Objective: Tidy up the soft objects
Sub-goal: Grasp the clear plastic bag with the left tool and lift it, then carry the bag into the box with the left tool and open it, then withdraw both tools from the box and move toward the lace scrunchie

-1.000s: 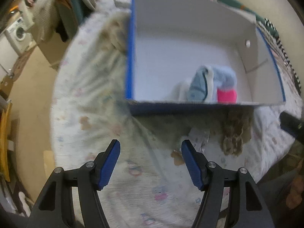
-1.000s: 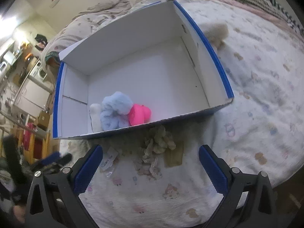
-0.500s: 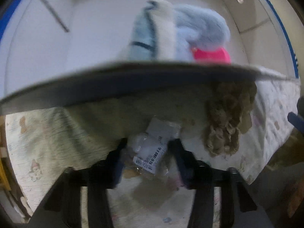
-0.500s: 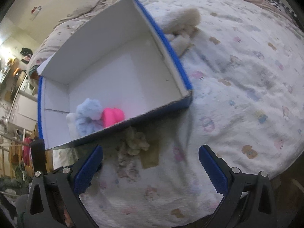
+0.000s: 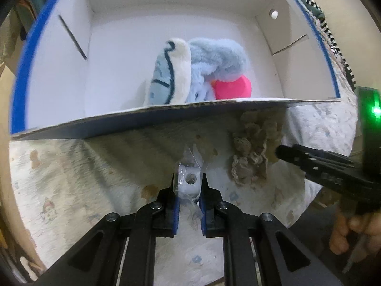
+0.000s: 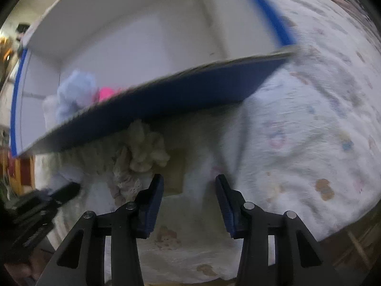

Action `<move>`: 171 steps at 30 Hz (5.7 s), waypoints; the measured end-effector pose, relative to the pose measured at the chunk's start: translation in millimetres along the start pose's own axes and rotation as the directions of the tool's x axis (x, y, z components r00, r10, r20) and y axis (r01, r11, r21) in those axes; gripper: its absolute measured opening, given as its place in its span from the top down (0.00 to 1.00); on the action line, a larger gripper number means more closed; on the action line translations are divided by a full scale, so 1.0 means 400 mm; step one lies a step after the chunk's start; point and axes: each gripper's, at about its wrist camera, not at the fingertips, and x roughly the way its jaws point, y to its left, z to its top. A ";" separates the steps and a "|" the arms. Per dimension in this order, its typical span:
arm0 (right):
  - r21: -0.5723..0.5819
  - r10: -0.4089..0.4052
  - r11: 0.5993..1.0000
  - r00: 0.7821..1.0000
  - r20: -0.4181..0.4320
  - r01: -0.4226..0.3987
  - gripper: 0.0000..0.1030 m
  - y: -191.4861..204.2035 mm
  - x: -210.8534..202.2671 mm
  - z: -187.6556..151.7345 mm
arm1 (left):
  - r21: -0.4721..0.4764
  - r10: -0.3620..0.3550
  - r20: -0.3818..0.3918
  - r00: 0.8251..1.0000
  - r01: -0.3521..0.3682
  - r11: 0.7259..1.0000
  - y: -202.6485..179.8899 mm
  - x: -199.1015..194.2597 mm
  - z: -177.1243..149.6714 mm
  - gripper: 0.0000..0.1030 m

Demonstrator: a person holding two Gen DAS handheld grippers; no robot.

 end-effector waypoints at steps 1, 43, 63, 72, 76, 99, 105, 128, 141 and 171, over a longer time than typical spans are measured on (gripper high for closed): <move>-0.022 -0.008 1.000 1.000 -0.011 0.007 0.53 0.014 0.012 -0.001 | -0.002 0.005 0.011 1.000 -0.005 1.000 0.007 -0.014 -0.003 0.88; -0.136 0.096 0.988 0.980 0.172 -0.073 0.91 0.124 -0.161 -0.117 | -0.174 0.162 0.294 0.942 -0.114 0.978 0.138 -0.291 -0.069 0.88; -0.152 0.274 0.960 0.907 0.320 -0.236 0.91 0.209 -0.310 0.116 | -0.125 0.147 0.385 0.911 -0.107 0.986 0.045 -0.322 0.195 0.88; -0.075 0.241 0.970 0.937 0.252 -0.230 0.91 0.175 -0.186 0.171 | -0.107 0.178 0.314 0.933 -0.152 0.983 0.055 -0.165 0.231 0.88; -0.081 0.196 0.980 0.957 0.216 -0.183 0.91 0.185 -0.146 0.178 | -0.099 0.182 0.282 0.942 -0.161 0.982 0.064 -0.121 0.248 0.88; -0.093 0.132 0.988 0.987 0.095 -0.123 0.77 0.196 -0.046 0.183 | -0.104 0.168 0.225 0.960 -0.148 0.984 0.068 -0.070 0.231 0.75; -0.078 0.124 0.990 0.988 0.096 -0.116 0.49 0.186 -0.049 0.182 | -0.122 0.184 0.274 0.944 -0.156 0.980 0.069 -0.097 0.232 0.40; 0.004 0.090 0.996 0.984 0.155 -0.092 0.17 0.148 -0.074 0.196 | -0.146 0.198 0.308 0.930 -0.159 0.976 0.067 -0.143 0.224 0.40; -0.018 0.085 0.996 0.975 0.207 -0.083 0.17 0.161 -0.106 0.163 | -0.158 0.224 0.332 0.916 -0.180 0.971 0.073 -0.196 0.173 0.39; 0.045 0.064 0.996 0.952 0.300 -0.081 0.17 0.037 -0.204 0.019 | -0.129 0.335 0.326 0.884 -0.309 0.942 0.102 -0.242 -0.028 0.34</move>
